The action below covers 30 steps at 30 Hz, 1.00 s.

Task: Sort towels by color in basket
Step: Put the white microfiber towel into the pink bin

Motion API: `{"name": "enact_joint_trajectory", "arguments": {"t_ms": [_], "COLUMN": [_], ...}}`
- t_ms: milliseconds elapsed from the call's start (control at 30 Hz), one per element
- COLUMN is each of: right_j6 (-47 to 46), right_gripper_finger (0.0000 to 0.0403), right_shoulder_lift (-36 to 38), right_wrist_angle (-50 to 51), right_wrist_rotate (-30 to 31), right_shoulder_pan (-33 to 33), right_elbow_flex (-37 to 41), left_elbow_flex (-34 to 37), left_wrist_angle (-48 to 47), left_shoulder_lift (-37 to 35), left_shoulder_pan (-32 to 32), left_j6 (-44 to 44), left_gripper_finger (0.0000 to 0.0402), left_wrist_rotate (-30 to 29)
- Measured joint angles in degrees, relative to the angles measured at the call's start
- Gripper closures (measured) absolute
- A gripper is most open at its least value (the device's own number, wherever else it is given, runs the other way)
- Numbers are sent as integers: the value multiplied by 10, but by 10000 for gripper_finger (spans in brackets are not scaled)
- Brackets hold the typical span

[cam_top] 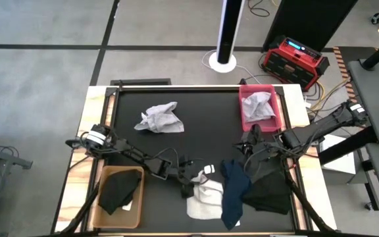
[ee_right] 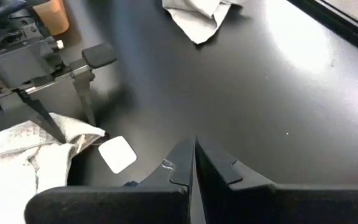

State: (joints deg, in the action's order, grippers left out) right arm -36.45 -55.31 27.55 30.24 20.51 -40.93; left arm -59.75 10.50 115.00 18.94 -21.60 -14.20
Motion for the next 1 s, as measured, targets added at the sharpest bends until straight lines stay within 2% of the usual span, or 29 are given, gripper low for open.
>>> {"name": "enact_joint_trajectory", "arguments": {"t_ms": [100,233,300,500,733,1000], "right_j6": [0,0,0,2,36,157], "right_gripper_finger": [394,394,394,394,394,394], "right_shoulder_lift": [0,0,0,0,0,0], "right_wrist_angle": [0,0,0,0,-8,-139], "right_wrist_rotate": [1,13,15,16,60,58], "right_shoulder_pan": [0,0,0,0,0,11], "right_elbow_flex": [0,0,0,0,0,0], "left_elbow_flex": [0,0,0,-2,-2,-2], "left_wrist_angle": [0,-2,-5,-36,-39,-37], "left_shoulder_lift": [0,-2,-4,-35,-133,-256], "left_shoulder_pan": [0,0,0,0,0,0], "left_j6": [12,22,25,53,135,224], "left_gripper_finger": [266,365,391,396,400,401], "left_wrist_rotate": [-11,-13,-13,-31,-43,-96]}}
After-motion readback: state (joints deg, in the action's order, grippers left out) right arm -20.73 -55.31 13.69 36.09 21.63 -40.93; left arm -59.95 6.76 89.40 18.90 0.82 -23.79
